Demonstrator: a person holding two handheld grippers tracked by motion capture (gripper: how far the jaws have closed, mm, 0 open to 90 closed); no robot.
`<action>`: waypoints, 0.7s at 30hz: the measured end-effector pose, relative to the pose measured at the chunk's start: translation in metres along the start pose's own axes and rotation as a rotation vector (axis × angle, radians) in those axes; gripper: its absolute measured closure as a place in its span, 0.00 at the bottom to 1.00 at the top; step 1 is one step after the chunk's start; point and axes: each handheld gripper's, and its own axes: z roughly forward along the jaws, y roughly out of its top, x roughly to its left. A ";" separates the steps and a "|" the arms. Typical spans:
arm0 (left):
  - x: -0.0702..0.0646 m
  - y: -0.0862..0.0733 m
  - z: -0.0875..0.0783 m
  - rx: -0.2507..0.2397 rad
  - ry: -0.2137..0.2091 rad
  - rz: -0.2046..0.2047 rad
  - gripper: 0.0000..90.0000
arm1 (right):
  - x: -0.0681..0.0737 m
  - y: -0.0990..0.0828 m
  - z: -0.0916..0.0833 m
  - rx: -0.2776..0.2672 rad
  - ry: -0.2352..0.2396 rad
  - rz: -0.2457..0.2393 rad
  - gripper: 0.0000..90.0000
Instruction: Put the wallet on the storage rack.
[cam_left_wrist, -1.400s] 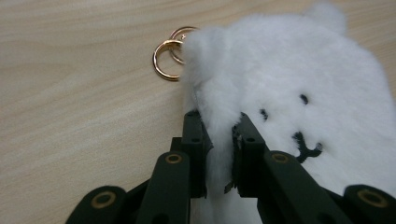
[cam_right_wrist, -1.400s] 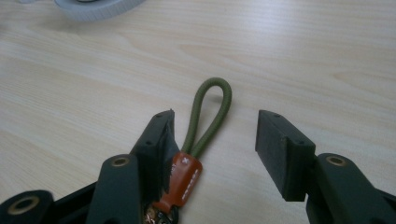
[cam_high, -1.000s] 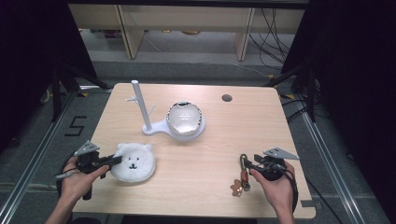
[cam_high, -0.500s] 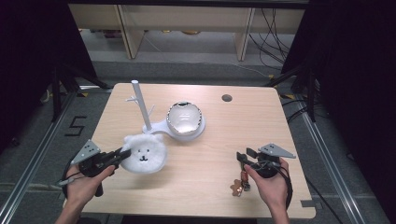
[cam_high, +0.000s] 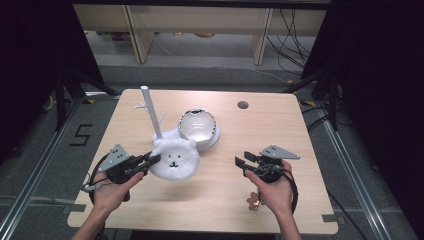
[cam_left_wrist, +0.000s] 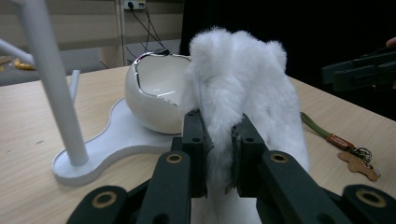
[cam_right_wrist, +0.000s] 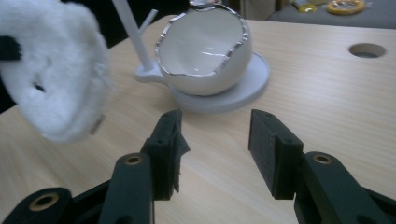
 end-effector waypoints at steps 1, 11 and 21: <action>-0.002 0.001 0.003 0.001 -0.005 0.003 0.87 | 0.003 0.002 0.003 -0.004 0.020 0.002 0.61; -0.018 0.003 0.027 0.013 -0.048 0.042 0.87 | 0.031 0.017 0.030 -0.008 0.140 -0.040 0.61; -0.026 0.007 0.035 0.008 -0.071 0.075 0.87 | 0.041 0.022 0.041 -0.005 0.184 -0.033 0.50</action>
